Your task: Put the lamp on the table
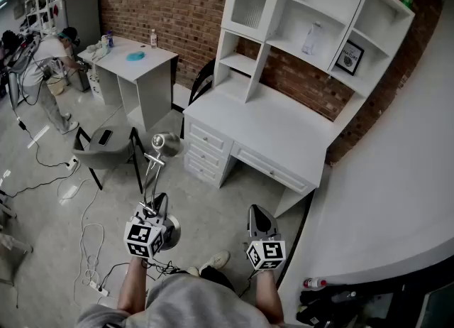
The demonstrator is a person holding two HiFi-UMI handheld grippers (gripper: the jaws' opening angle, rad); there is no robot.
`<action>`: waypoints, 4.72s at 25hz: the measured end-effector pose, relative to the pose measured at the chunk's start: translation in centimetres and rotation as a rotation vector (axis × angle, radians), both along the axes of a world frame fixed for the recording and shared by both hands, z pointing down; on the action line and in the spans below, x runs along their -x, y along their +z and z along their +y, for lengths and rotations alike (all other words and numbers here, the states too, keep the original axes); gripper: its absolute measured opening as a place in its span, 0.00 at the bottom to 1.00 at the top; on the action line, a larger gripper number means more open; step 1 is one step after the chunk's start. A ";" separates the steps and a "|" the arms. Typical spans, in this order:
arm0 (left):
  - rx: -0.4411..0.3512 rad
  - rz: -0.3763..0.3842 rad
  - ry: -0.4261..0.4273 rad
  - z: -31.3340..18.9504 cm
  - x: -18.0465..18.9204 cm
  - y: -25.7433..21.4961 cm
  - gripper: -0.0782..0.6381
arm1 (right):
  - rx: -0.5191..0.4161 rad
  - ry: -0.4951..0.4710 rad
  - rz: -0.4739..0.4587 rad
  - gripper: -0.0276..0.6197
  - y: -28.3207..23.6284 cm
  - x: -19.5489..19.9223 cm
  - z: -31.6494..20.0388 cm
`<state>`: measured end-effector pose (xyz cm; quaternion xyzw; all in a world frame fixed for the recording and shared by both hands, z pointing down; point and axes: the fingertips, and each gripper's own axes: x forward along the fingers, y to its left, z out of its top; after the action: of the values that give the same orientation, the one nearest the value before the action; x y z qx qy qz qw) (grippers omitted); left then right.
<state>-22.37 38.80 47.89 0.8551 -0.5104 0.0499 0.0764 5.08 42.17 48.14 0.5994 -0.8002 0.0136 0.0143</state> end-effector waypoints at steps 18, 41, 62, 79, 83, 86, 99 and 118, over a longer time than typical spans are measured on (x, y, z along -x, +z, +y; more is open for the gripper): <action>-0.018 -0.012 0.037 -1.9 -0.2 -0.4 0.11 | -0.019 0.023 -0.033 0.08 -0.1 0.3 -1.3; -0.023 -0.043 0.012 -16.2 -4.6 -0.3 0.11 | -0.001 -0.005 -0.079 0.08 1.2 -4.6 -16.6; -0.040 -0.026 -0.052 -29.7 -10.6 -0.1 0.11 | 0.000 -0.068 -0.091 0.08 2.1 -10.8 -31.7; -0.016 -0.043 -0.041 -37.7 -13.0 1.5 0.11 | 0.010 -0.019 -0.111 0.08 3.4 -14.5 -38.4; -0.004 -0.038 -0.035 -40.2 -13.1 2.0 0.11 | 0.017 -0.027 -0.103 0.08 3.6 -13.9 -40.8; 0.019 -0.030 -0.025 -42.2 -13.3 2.1 0.11 | 0.019 -0.018 -0.100 0.08 3.4 -14.1 -42.8; 0.006 -0.025 0.069 -53.4 -15.2 1.5 0.11 | 0.028 0.047 -0.097 0.08 2.5 -14.7 -52.2; 0.009 -0.027 0.186 -68.9 -18.5 5.0 0.11 | 0.039 0.139 -0.066 0.08 2.6 -16.4 -64.6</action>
<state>-3.90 -30.08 52.86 0.8976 -0.4296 0.0707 0.0684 21.45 -22.39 50.73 0.6523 -0.7563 0.0499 -0.0012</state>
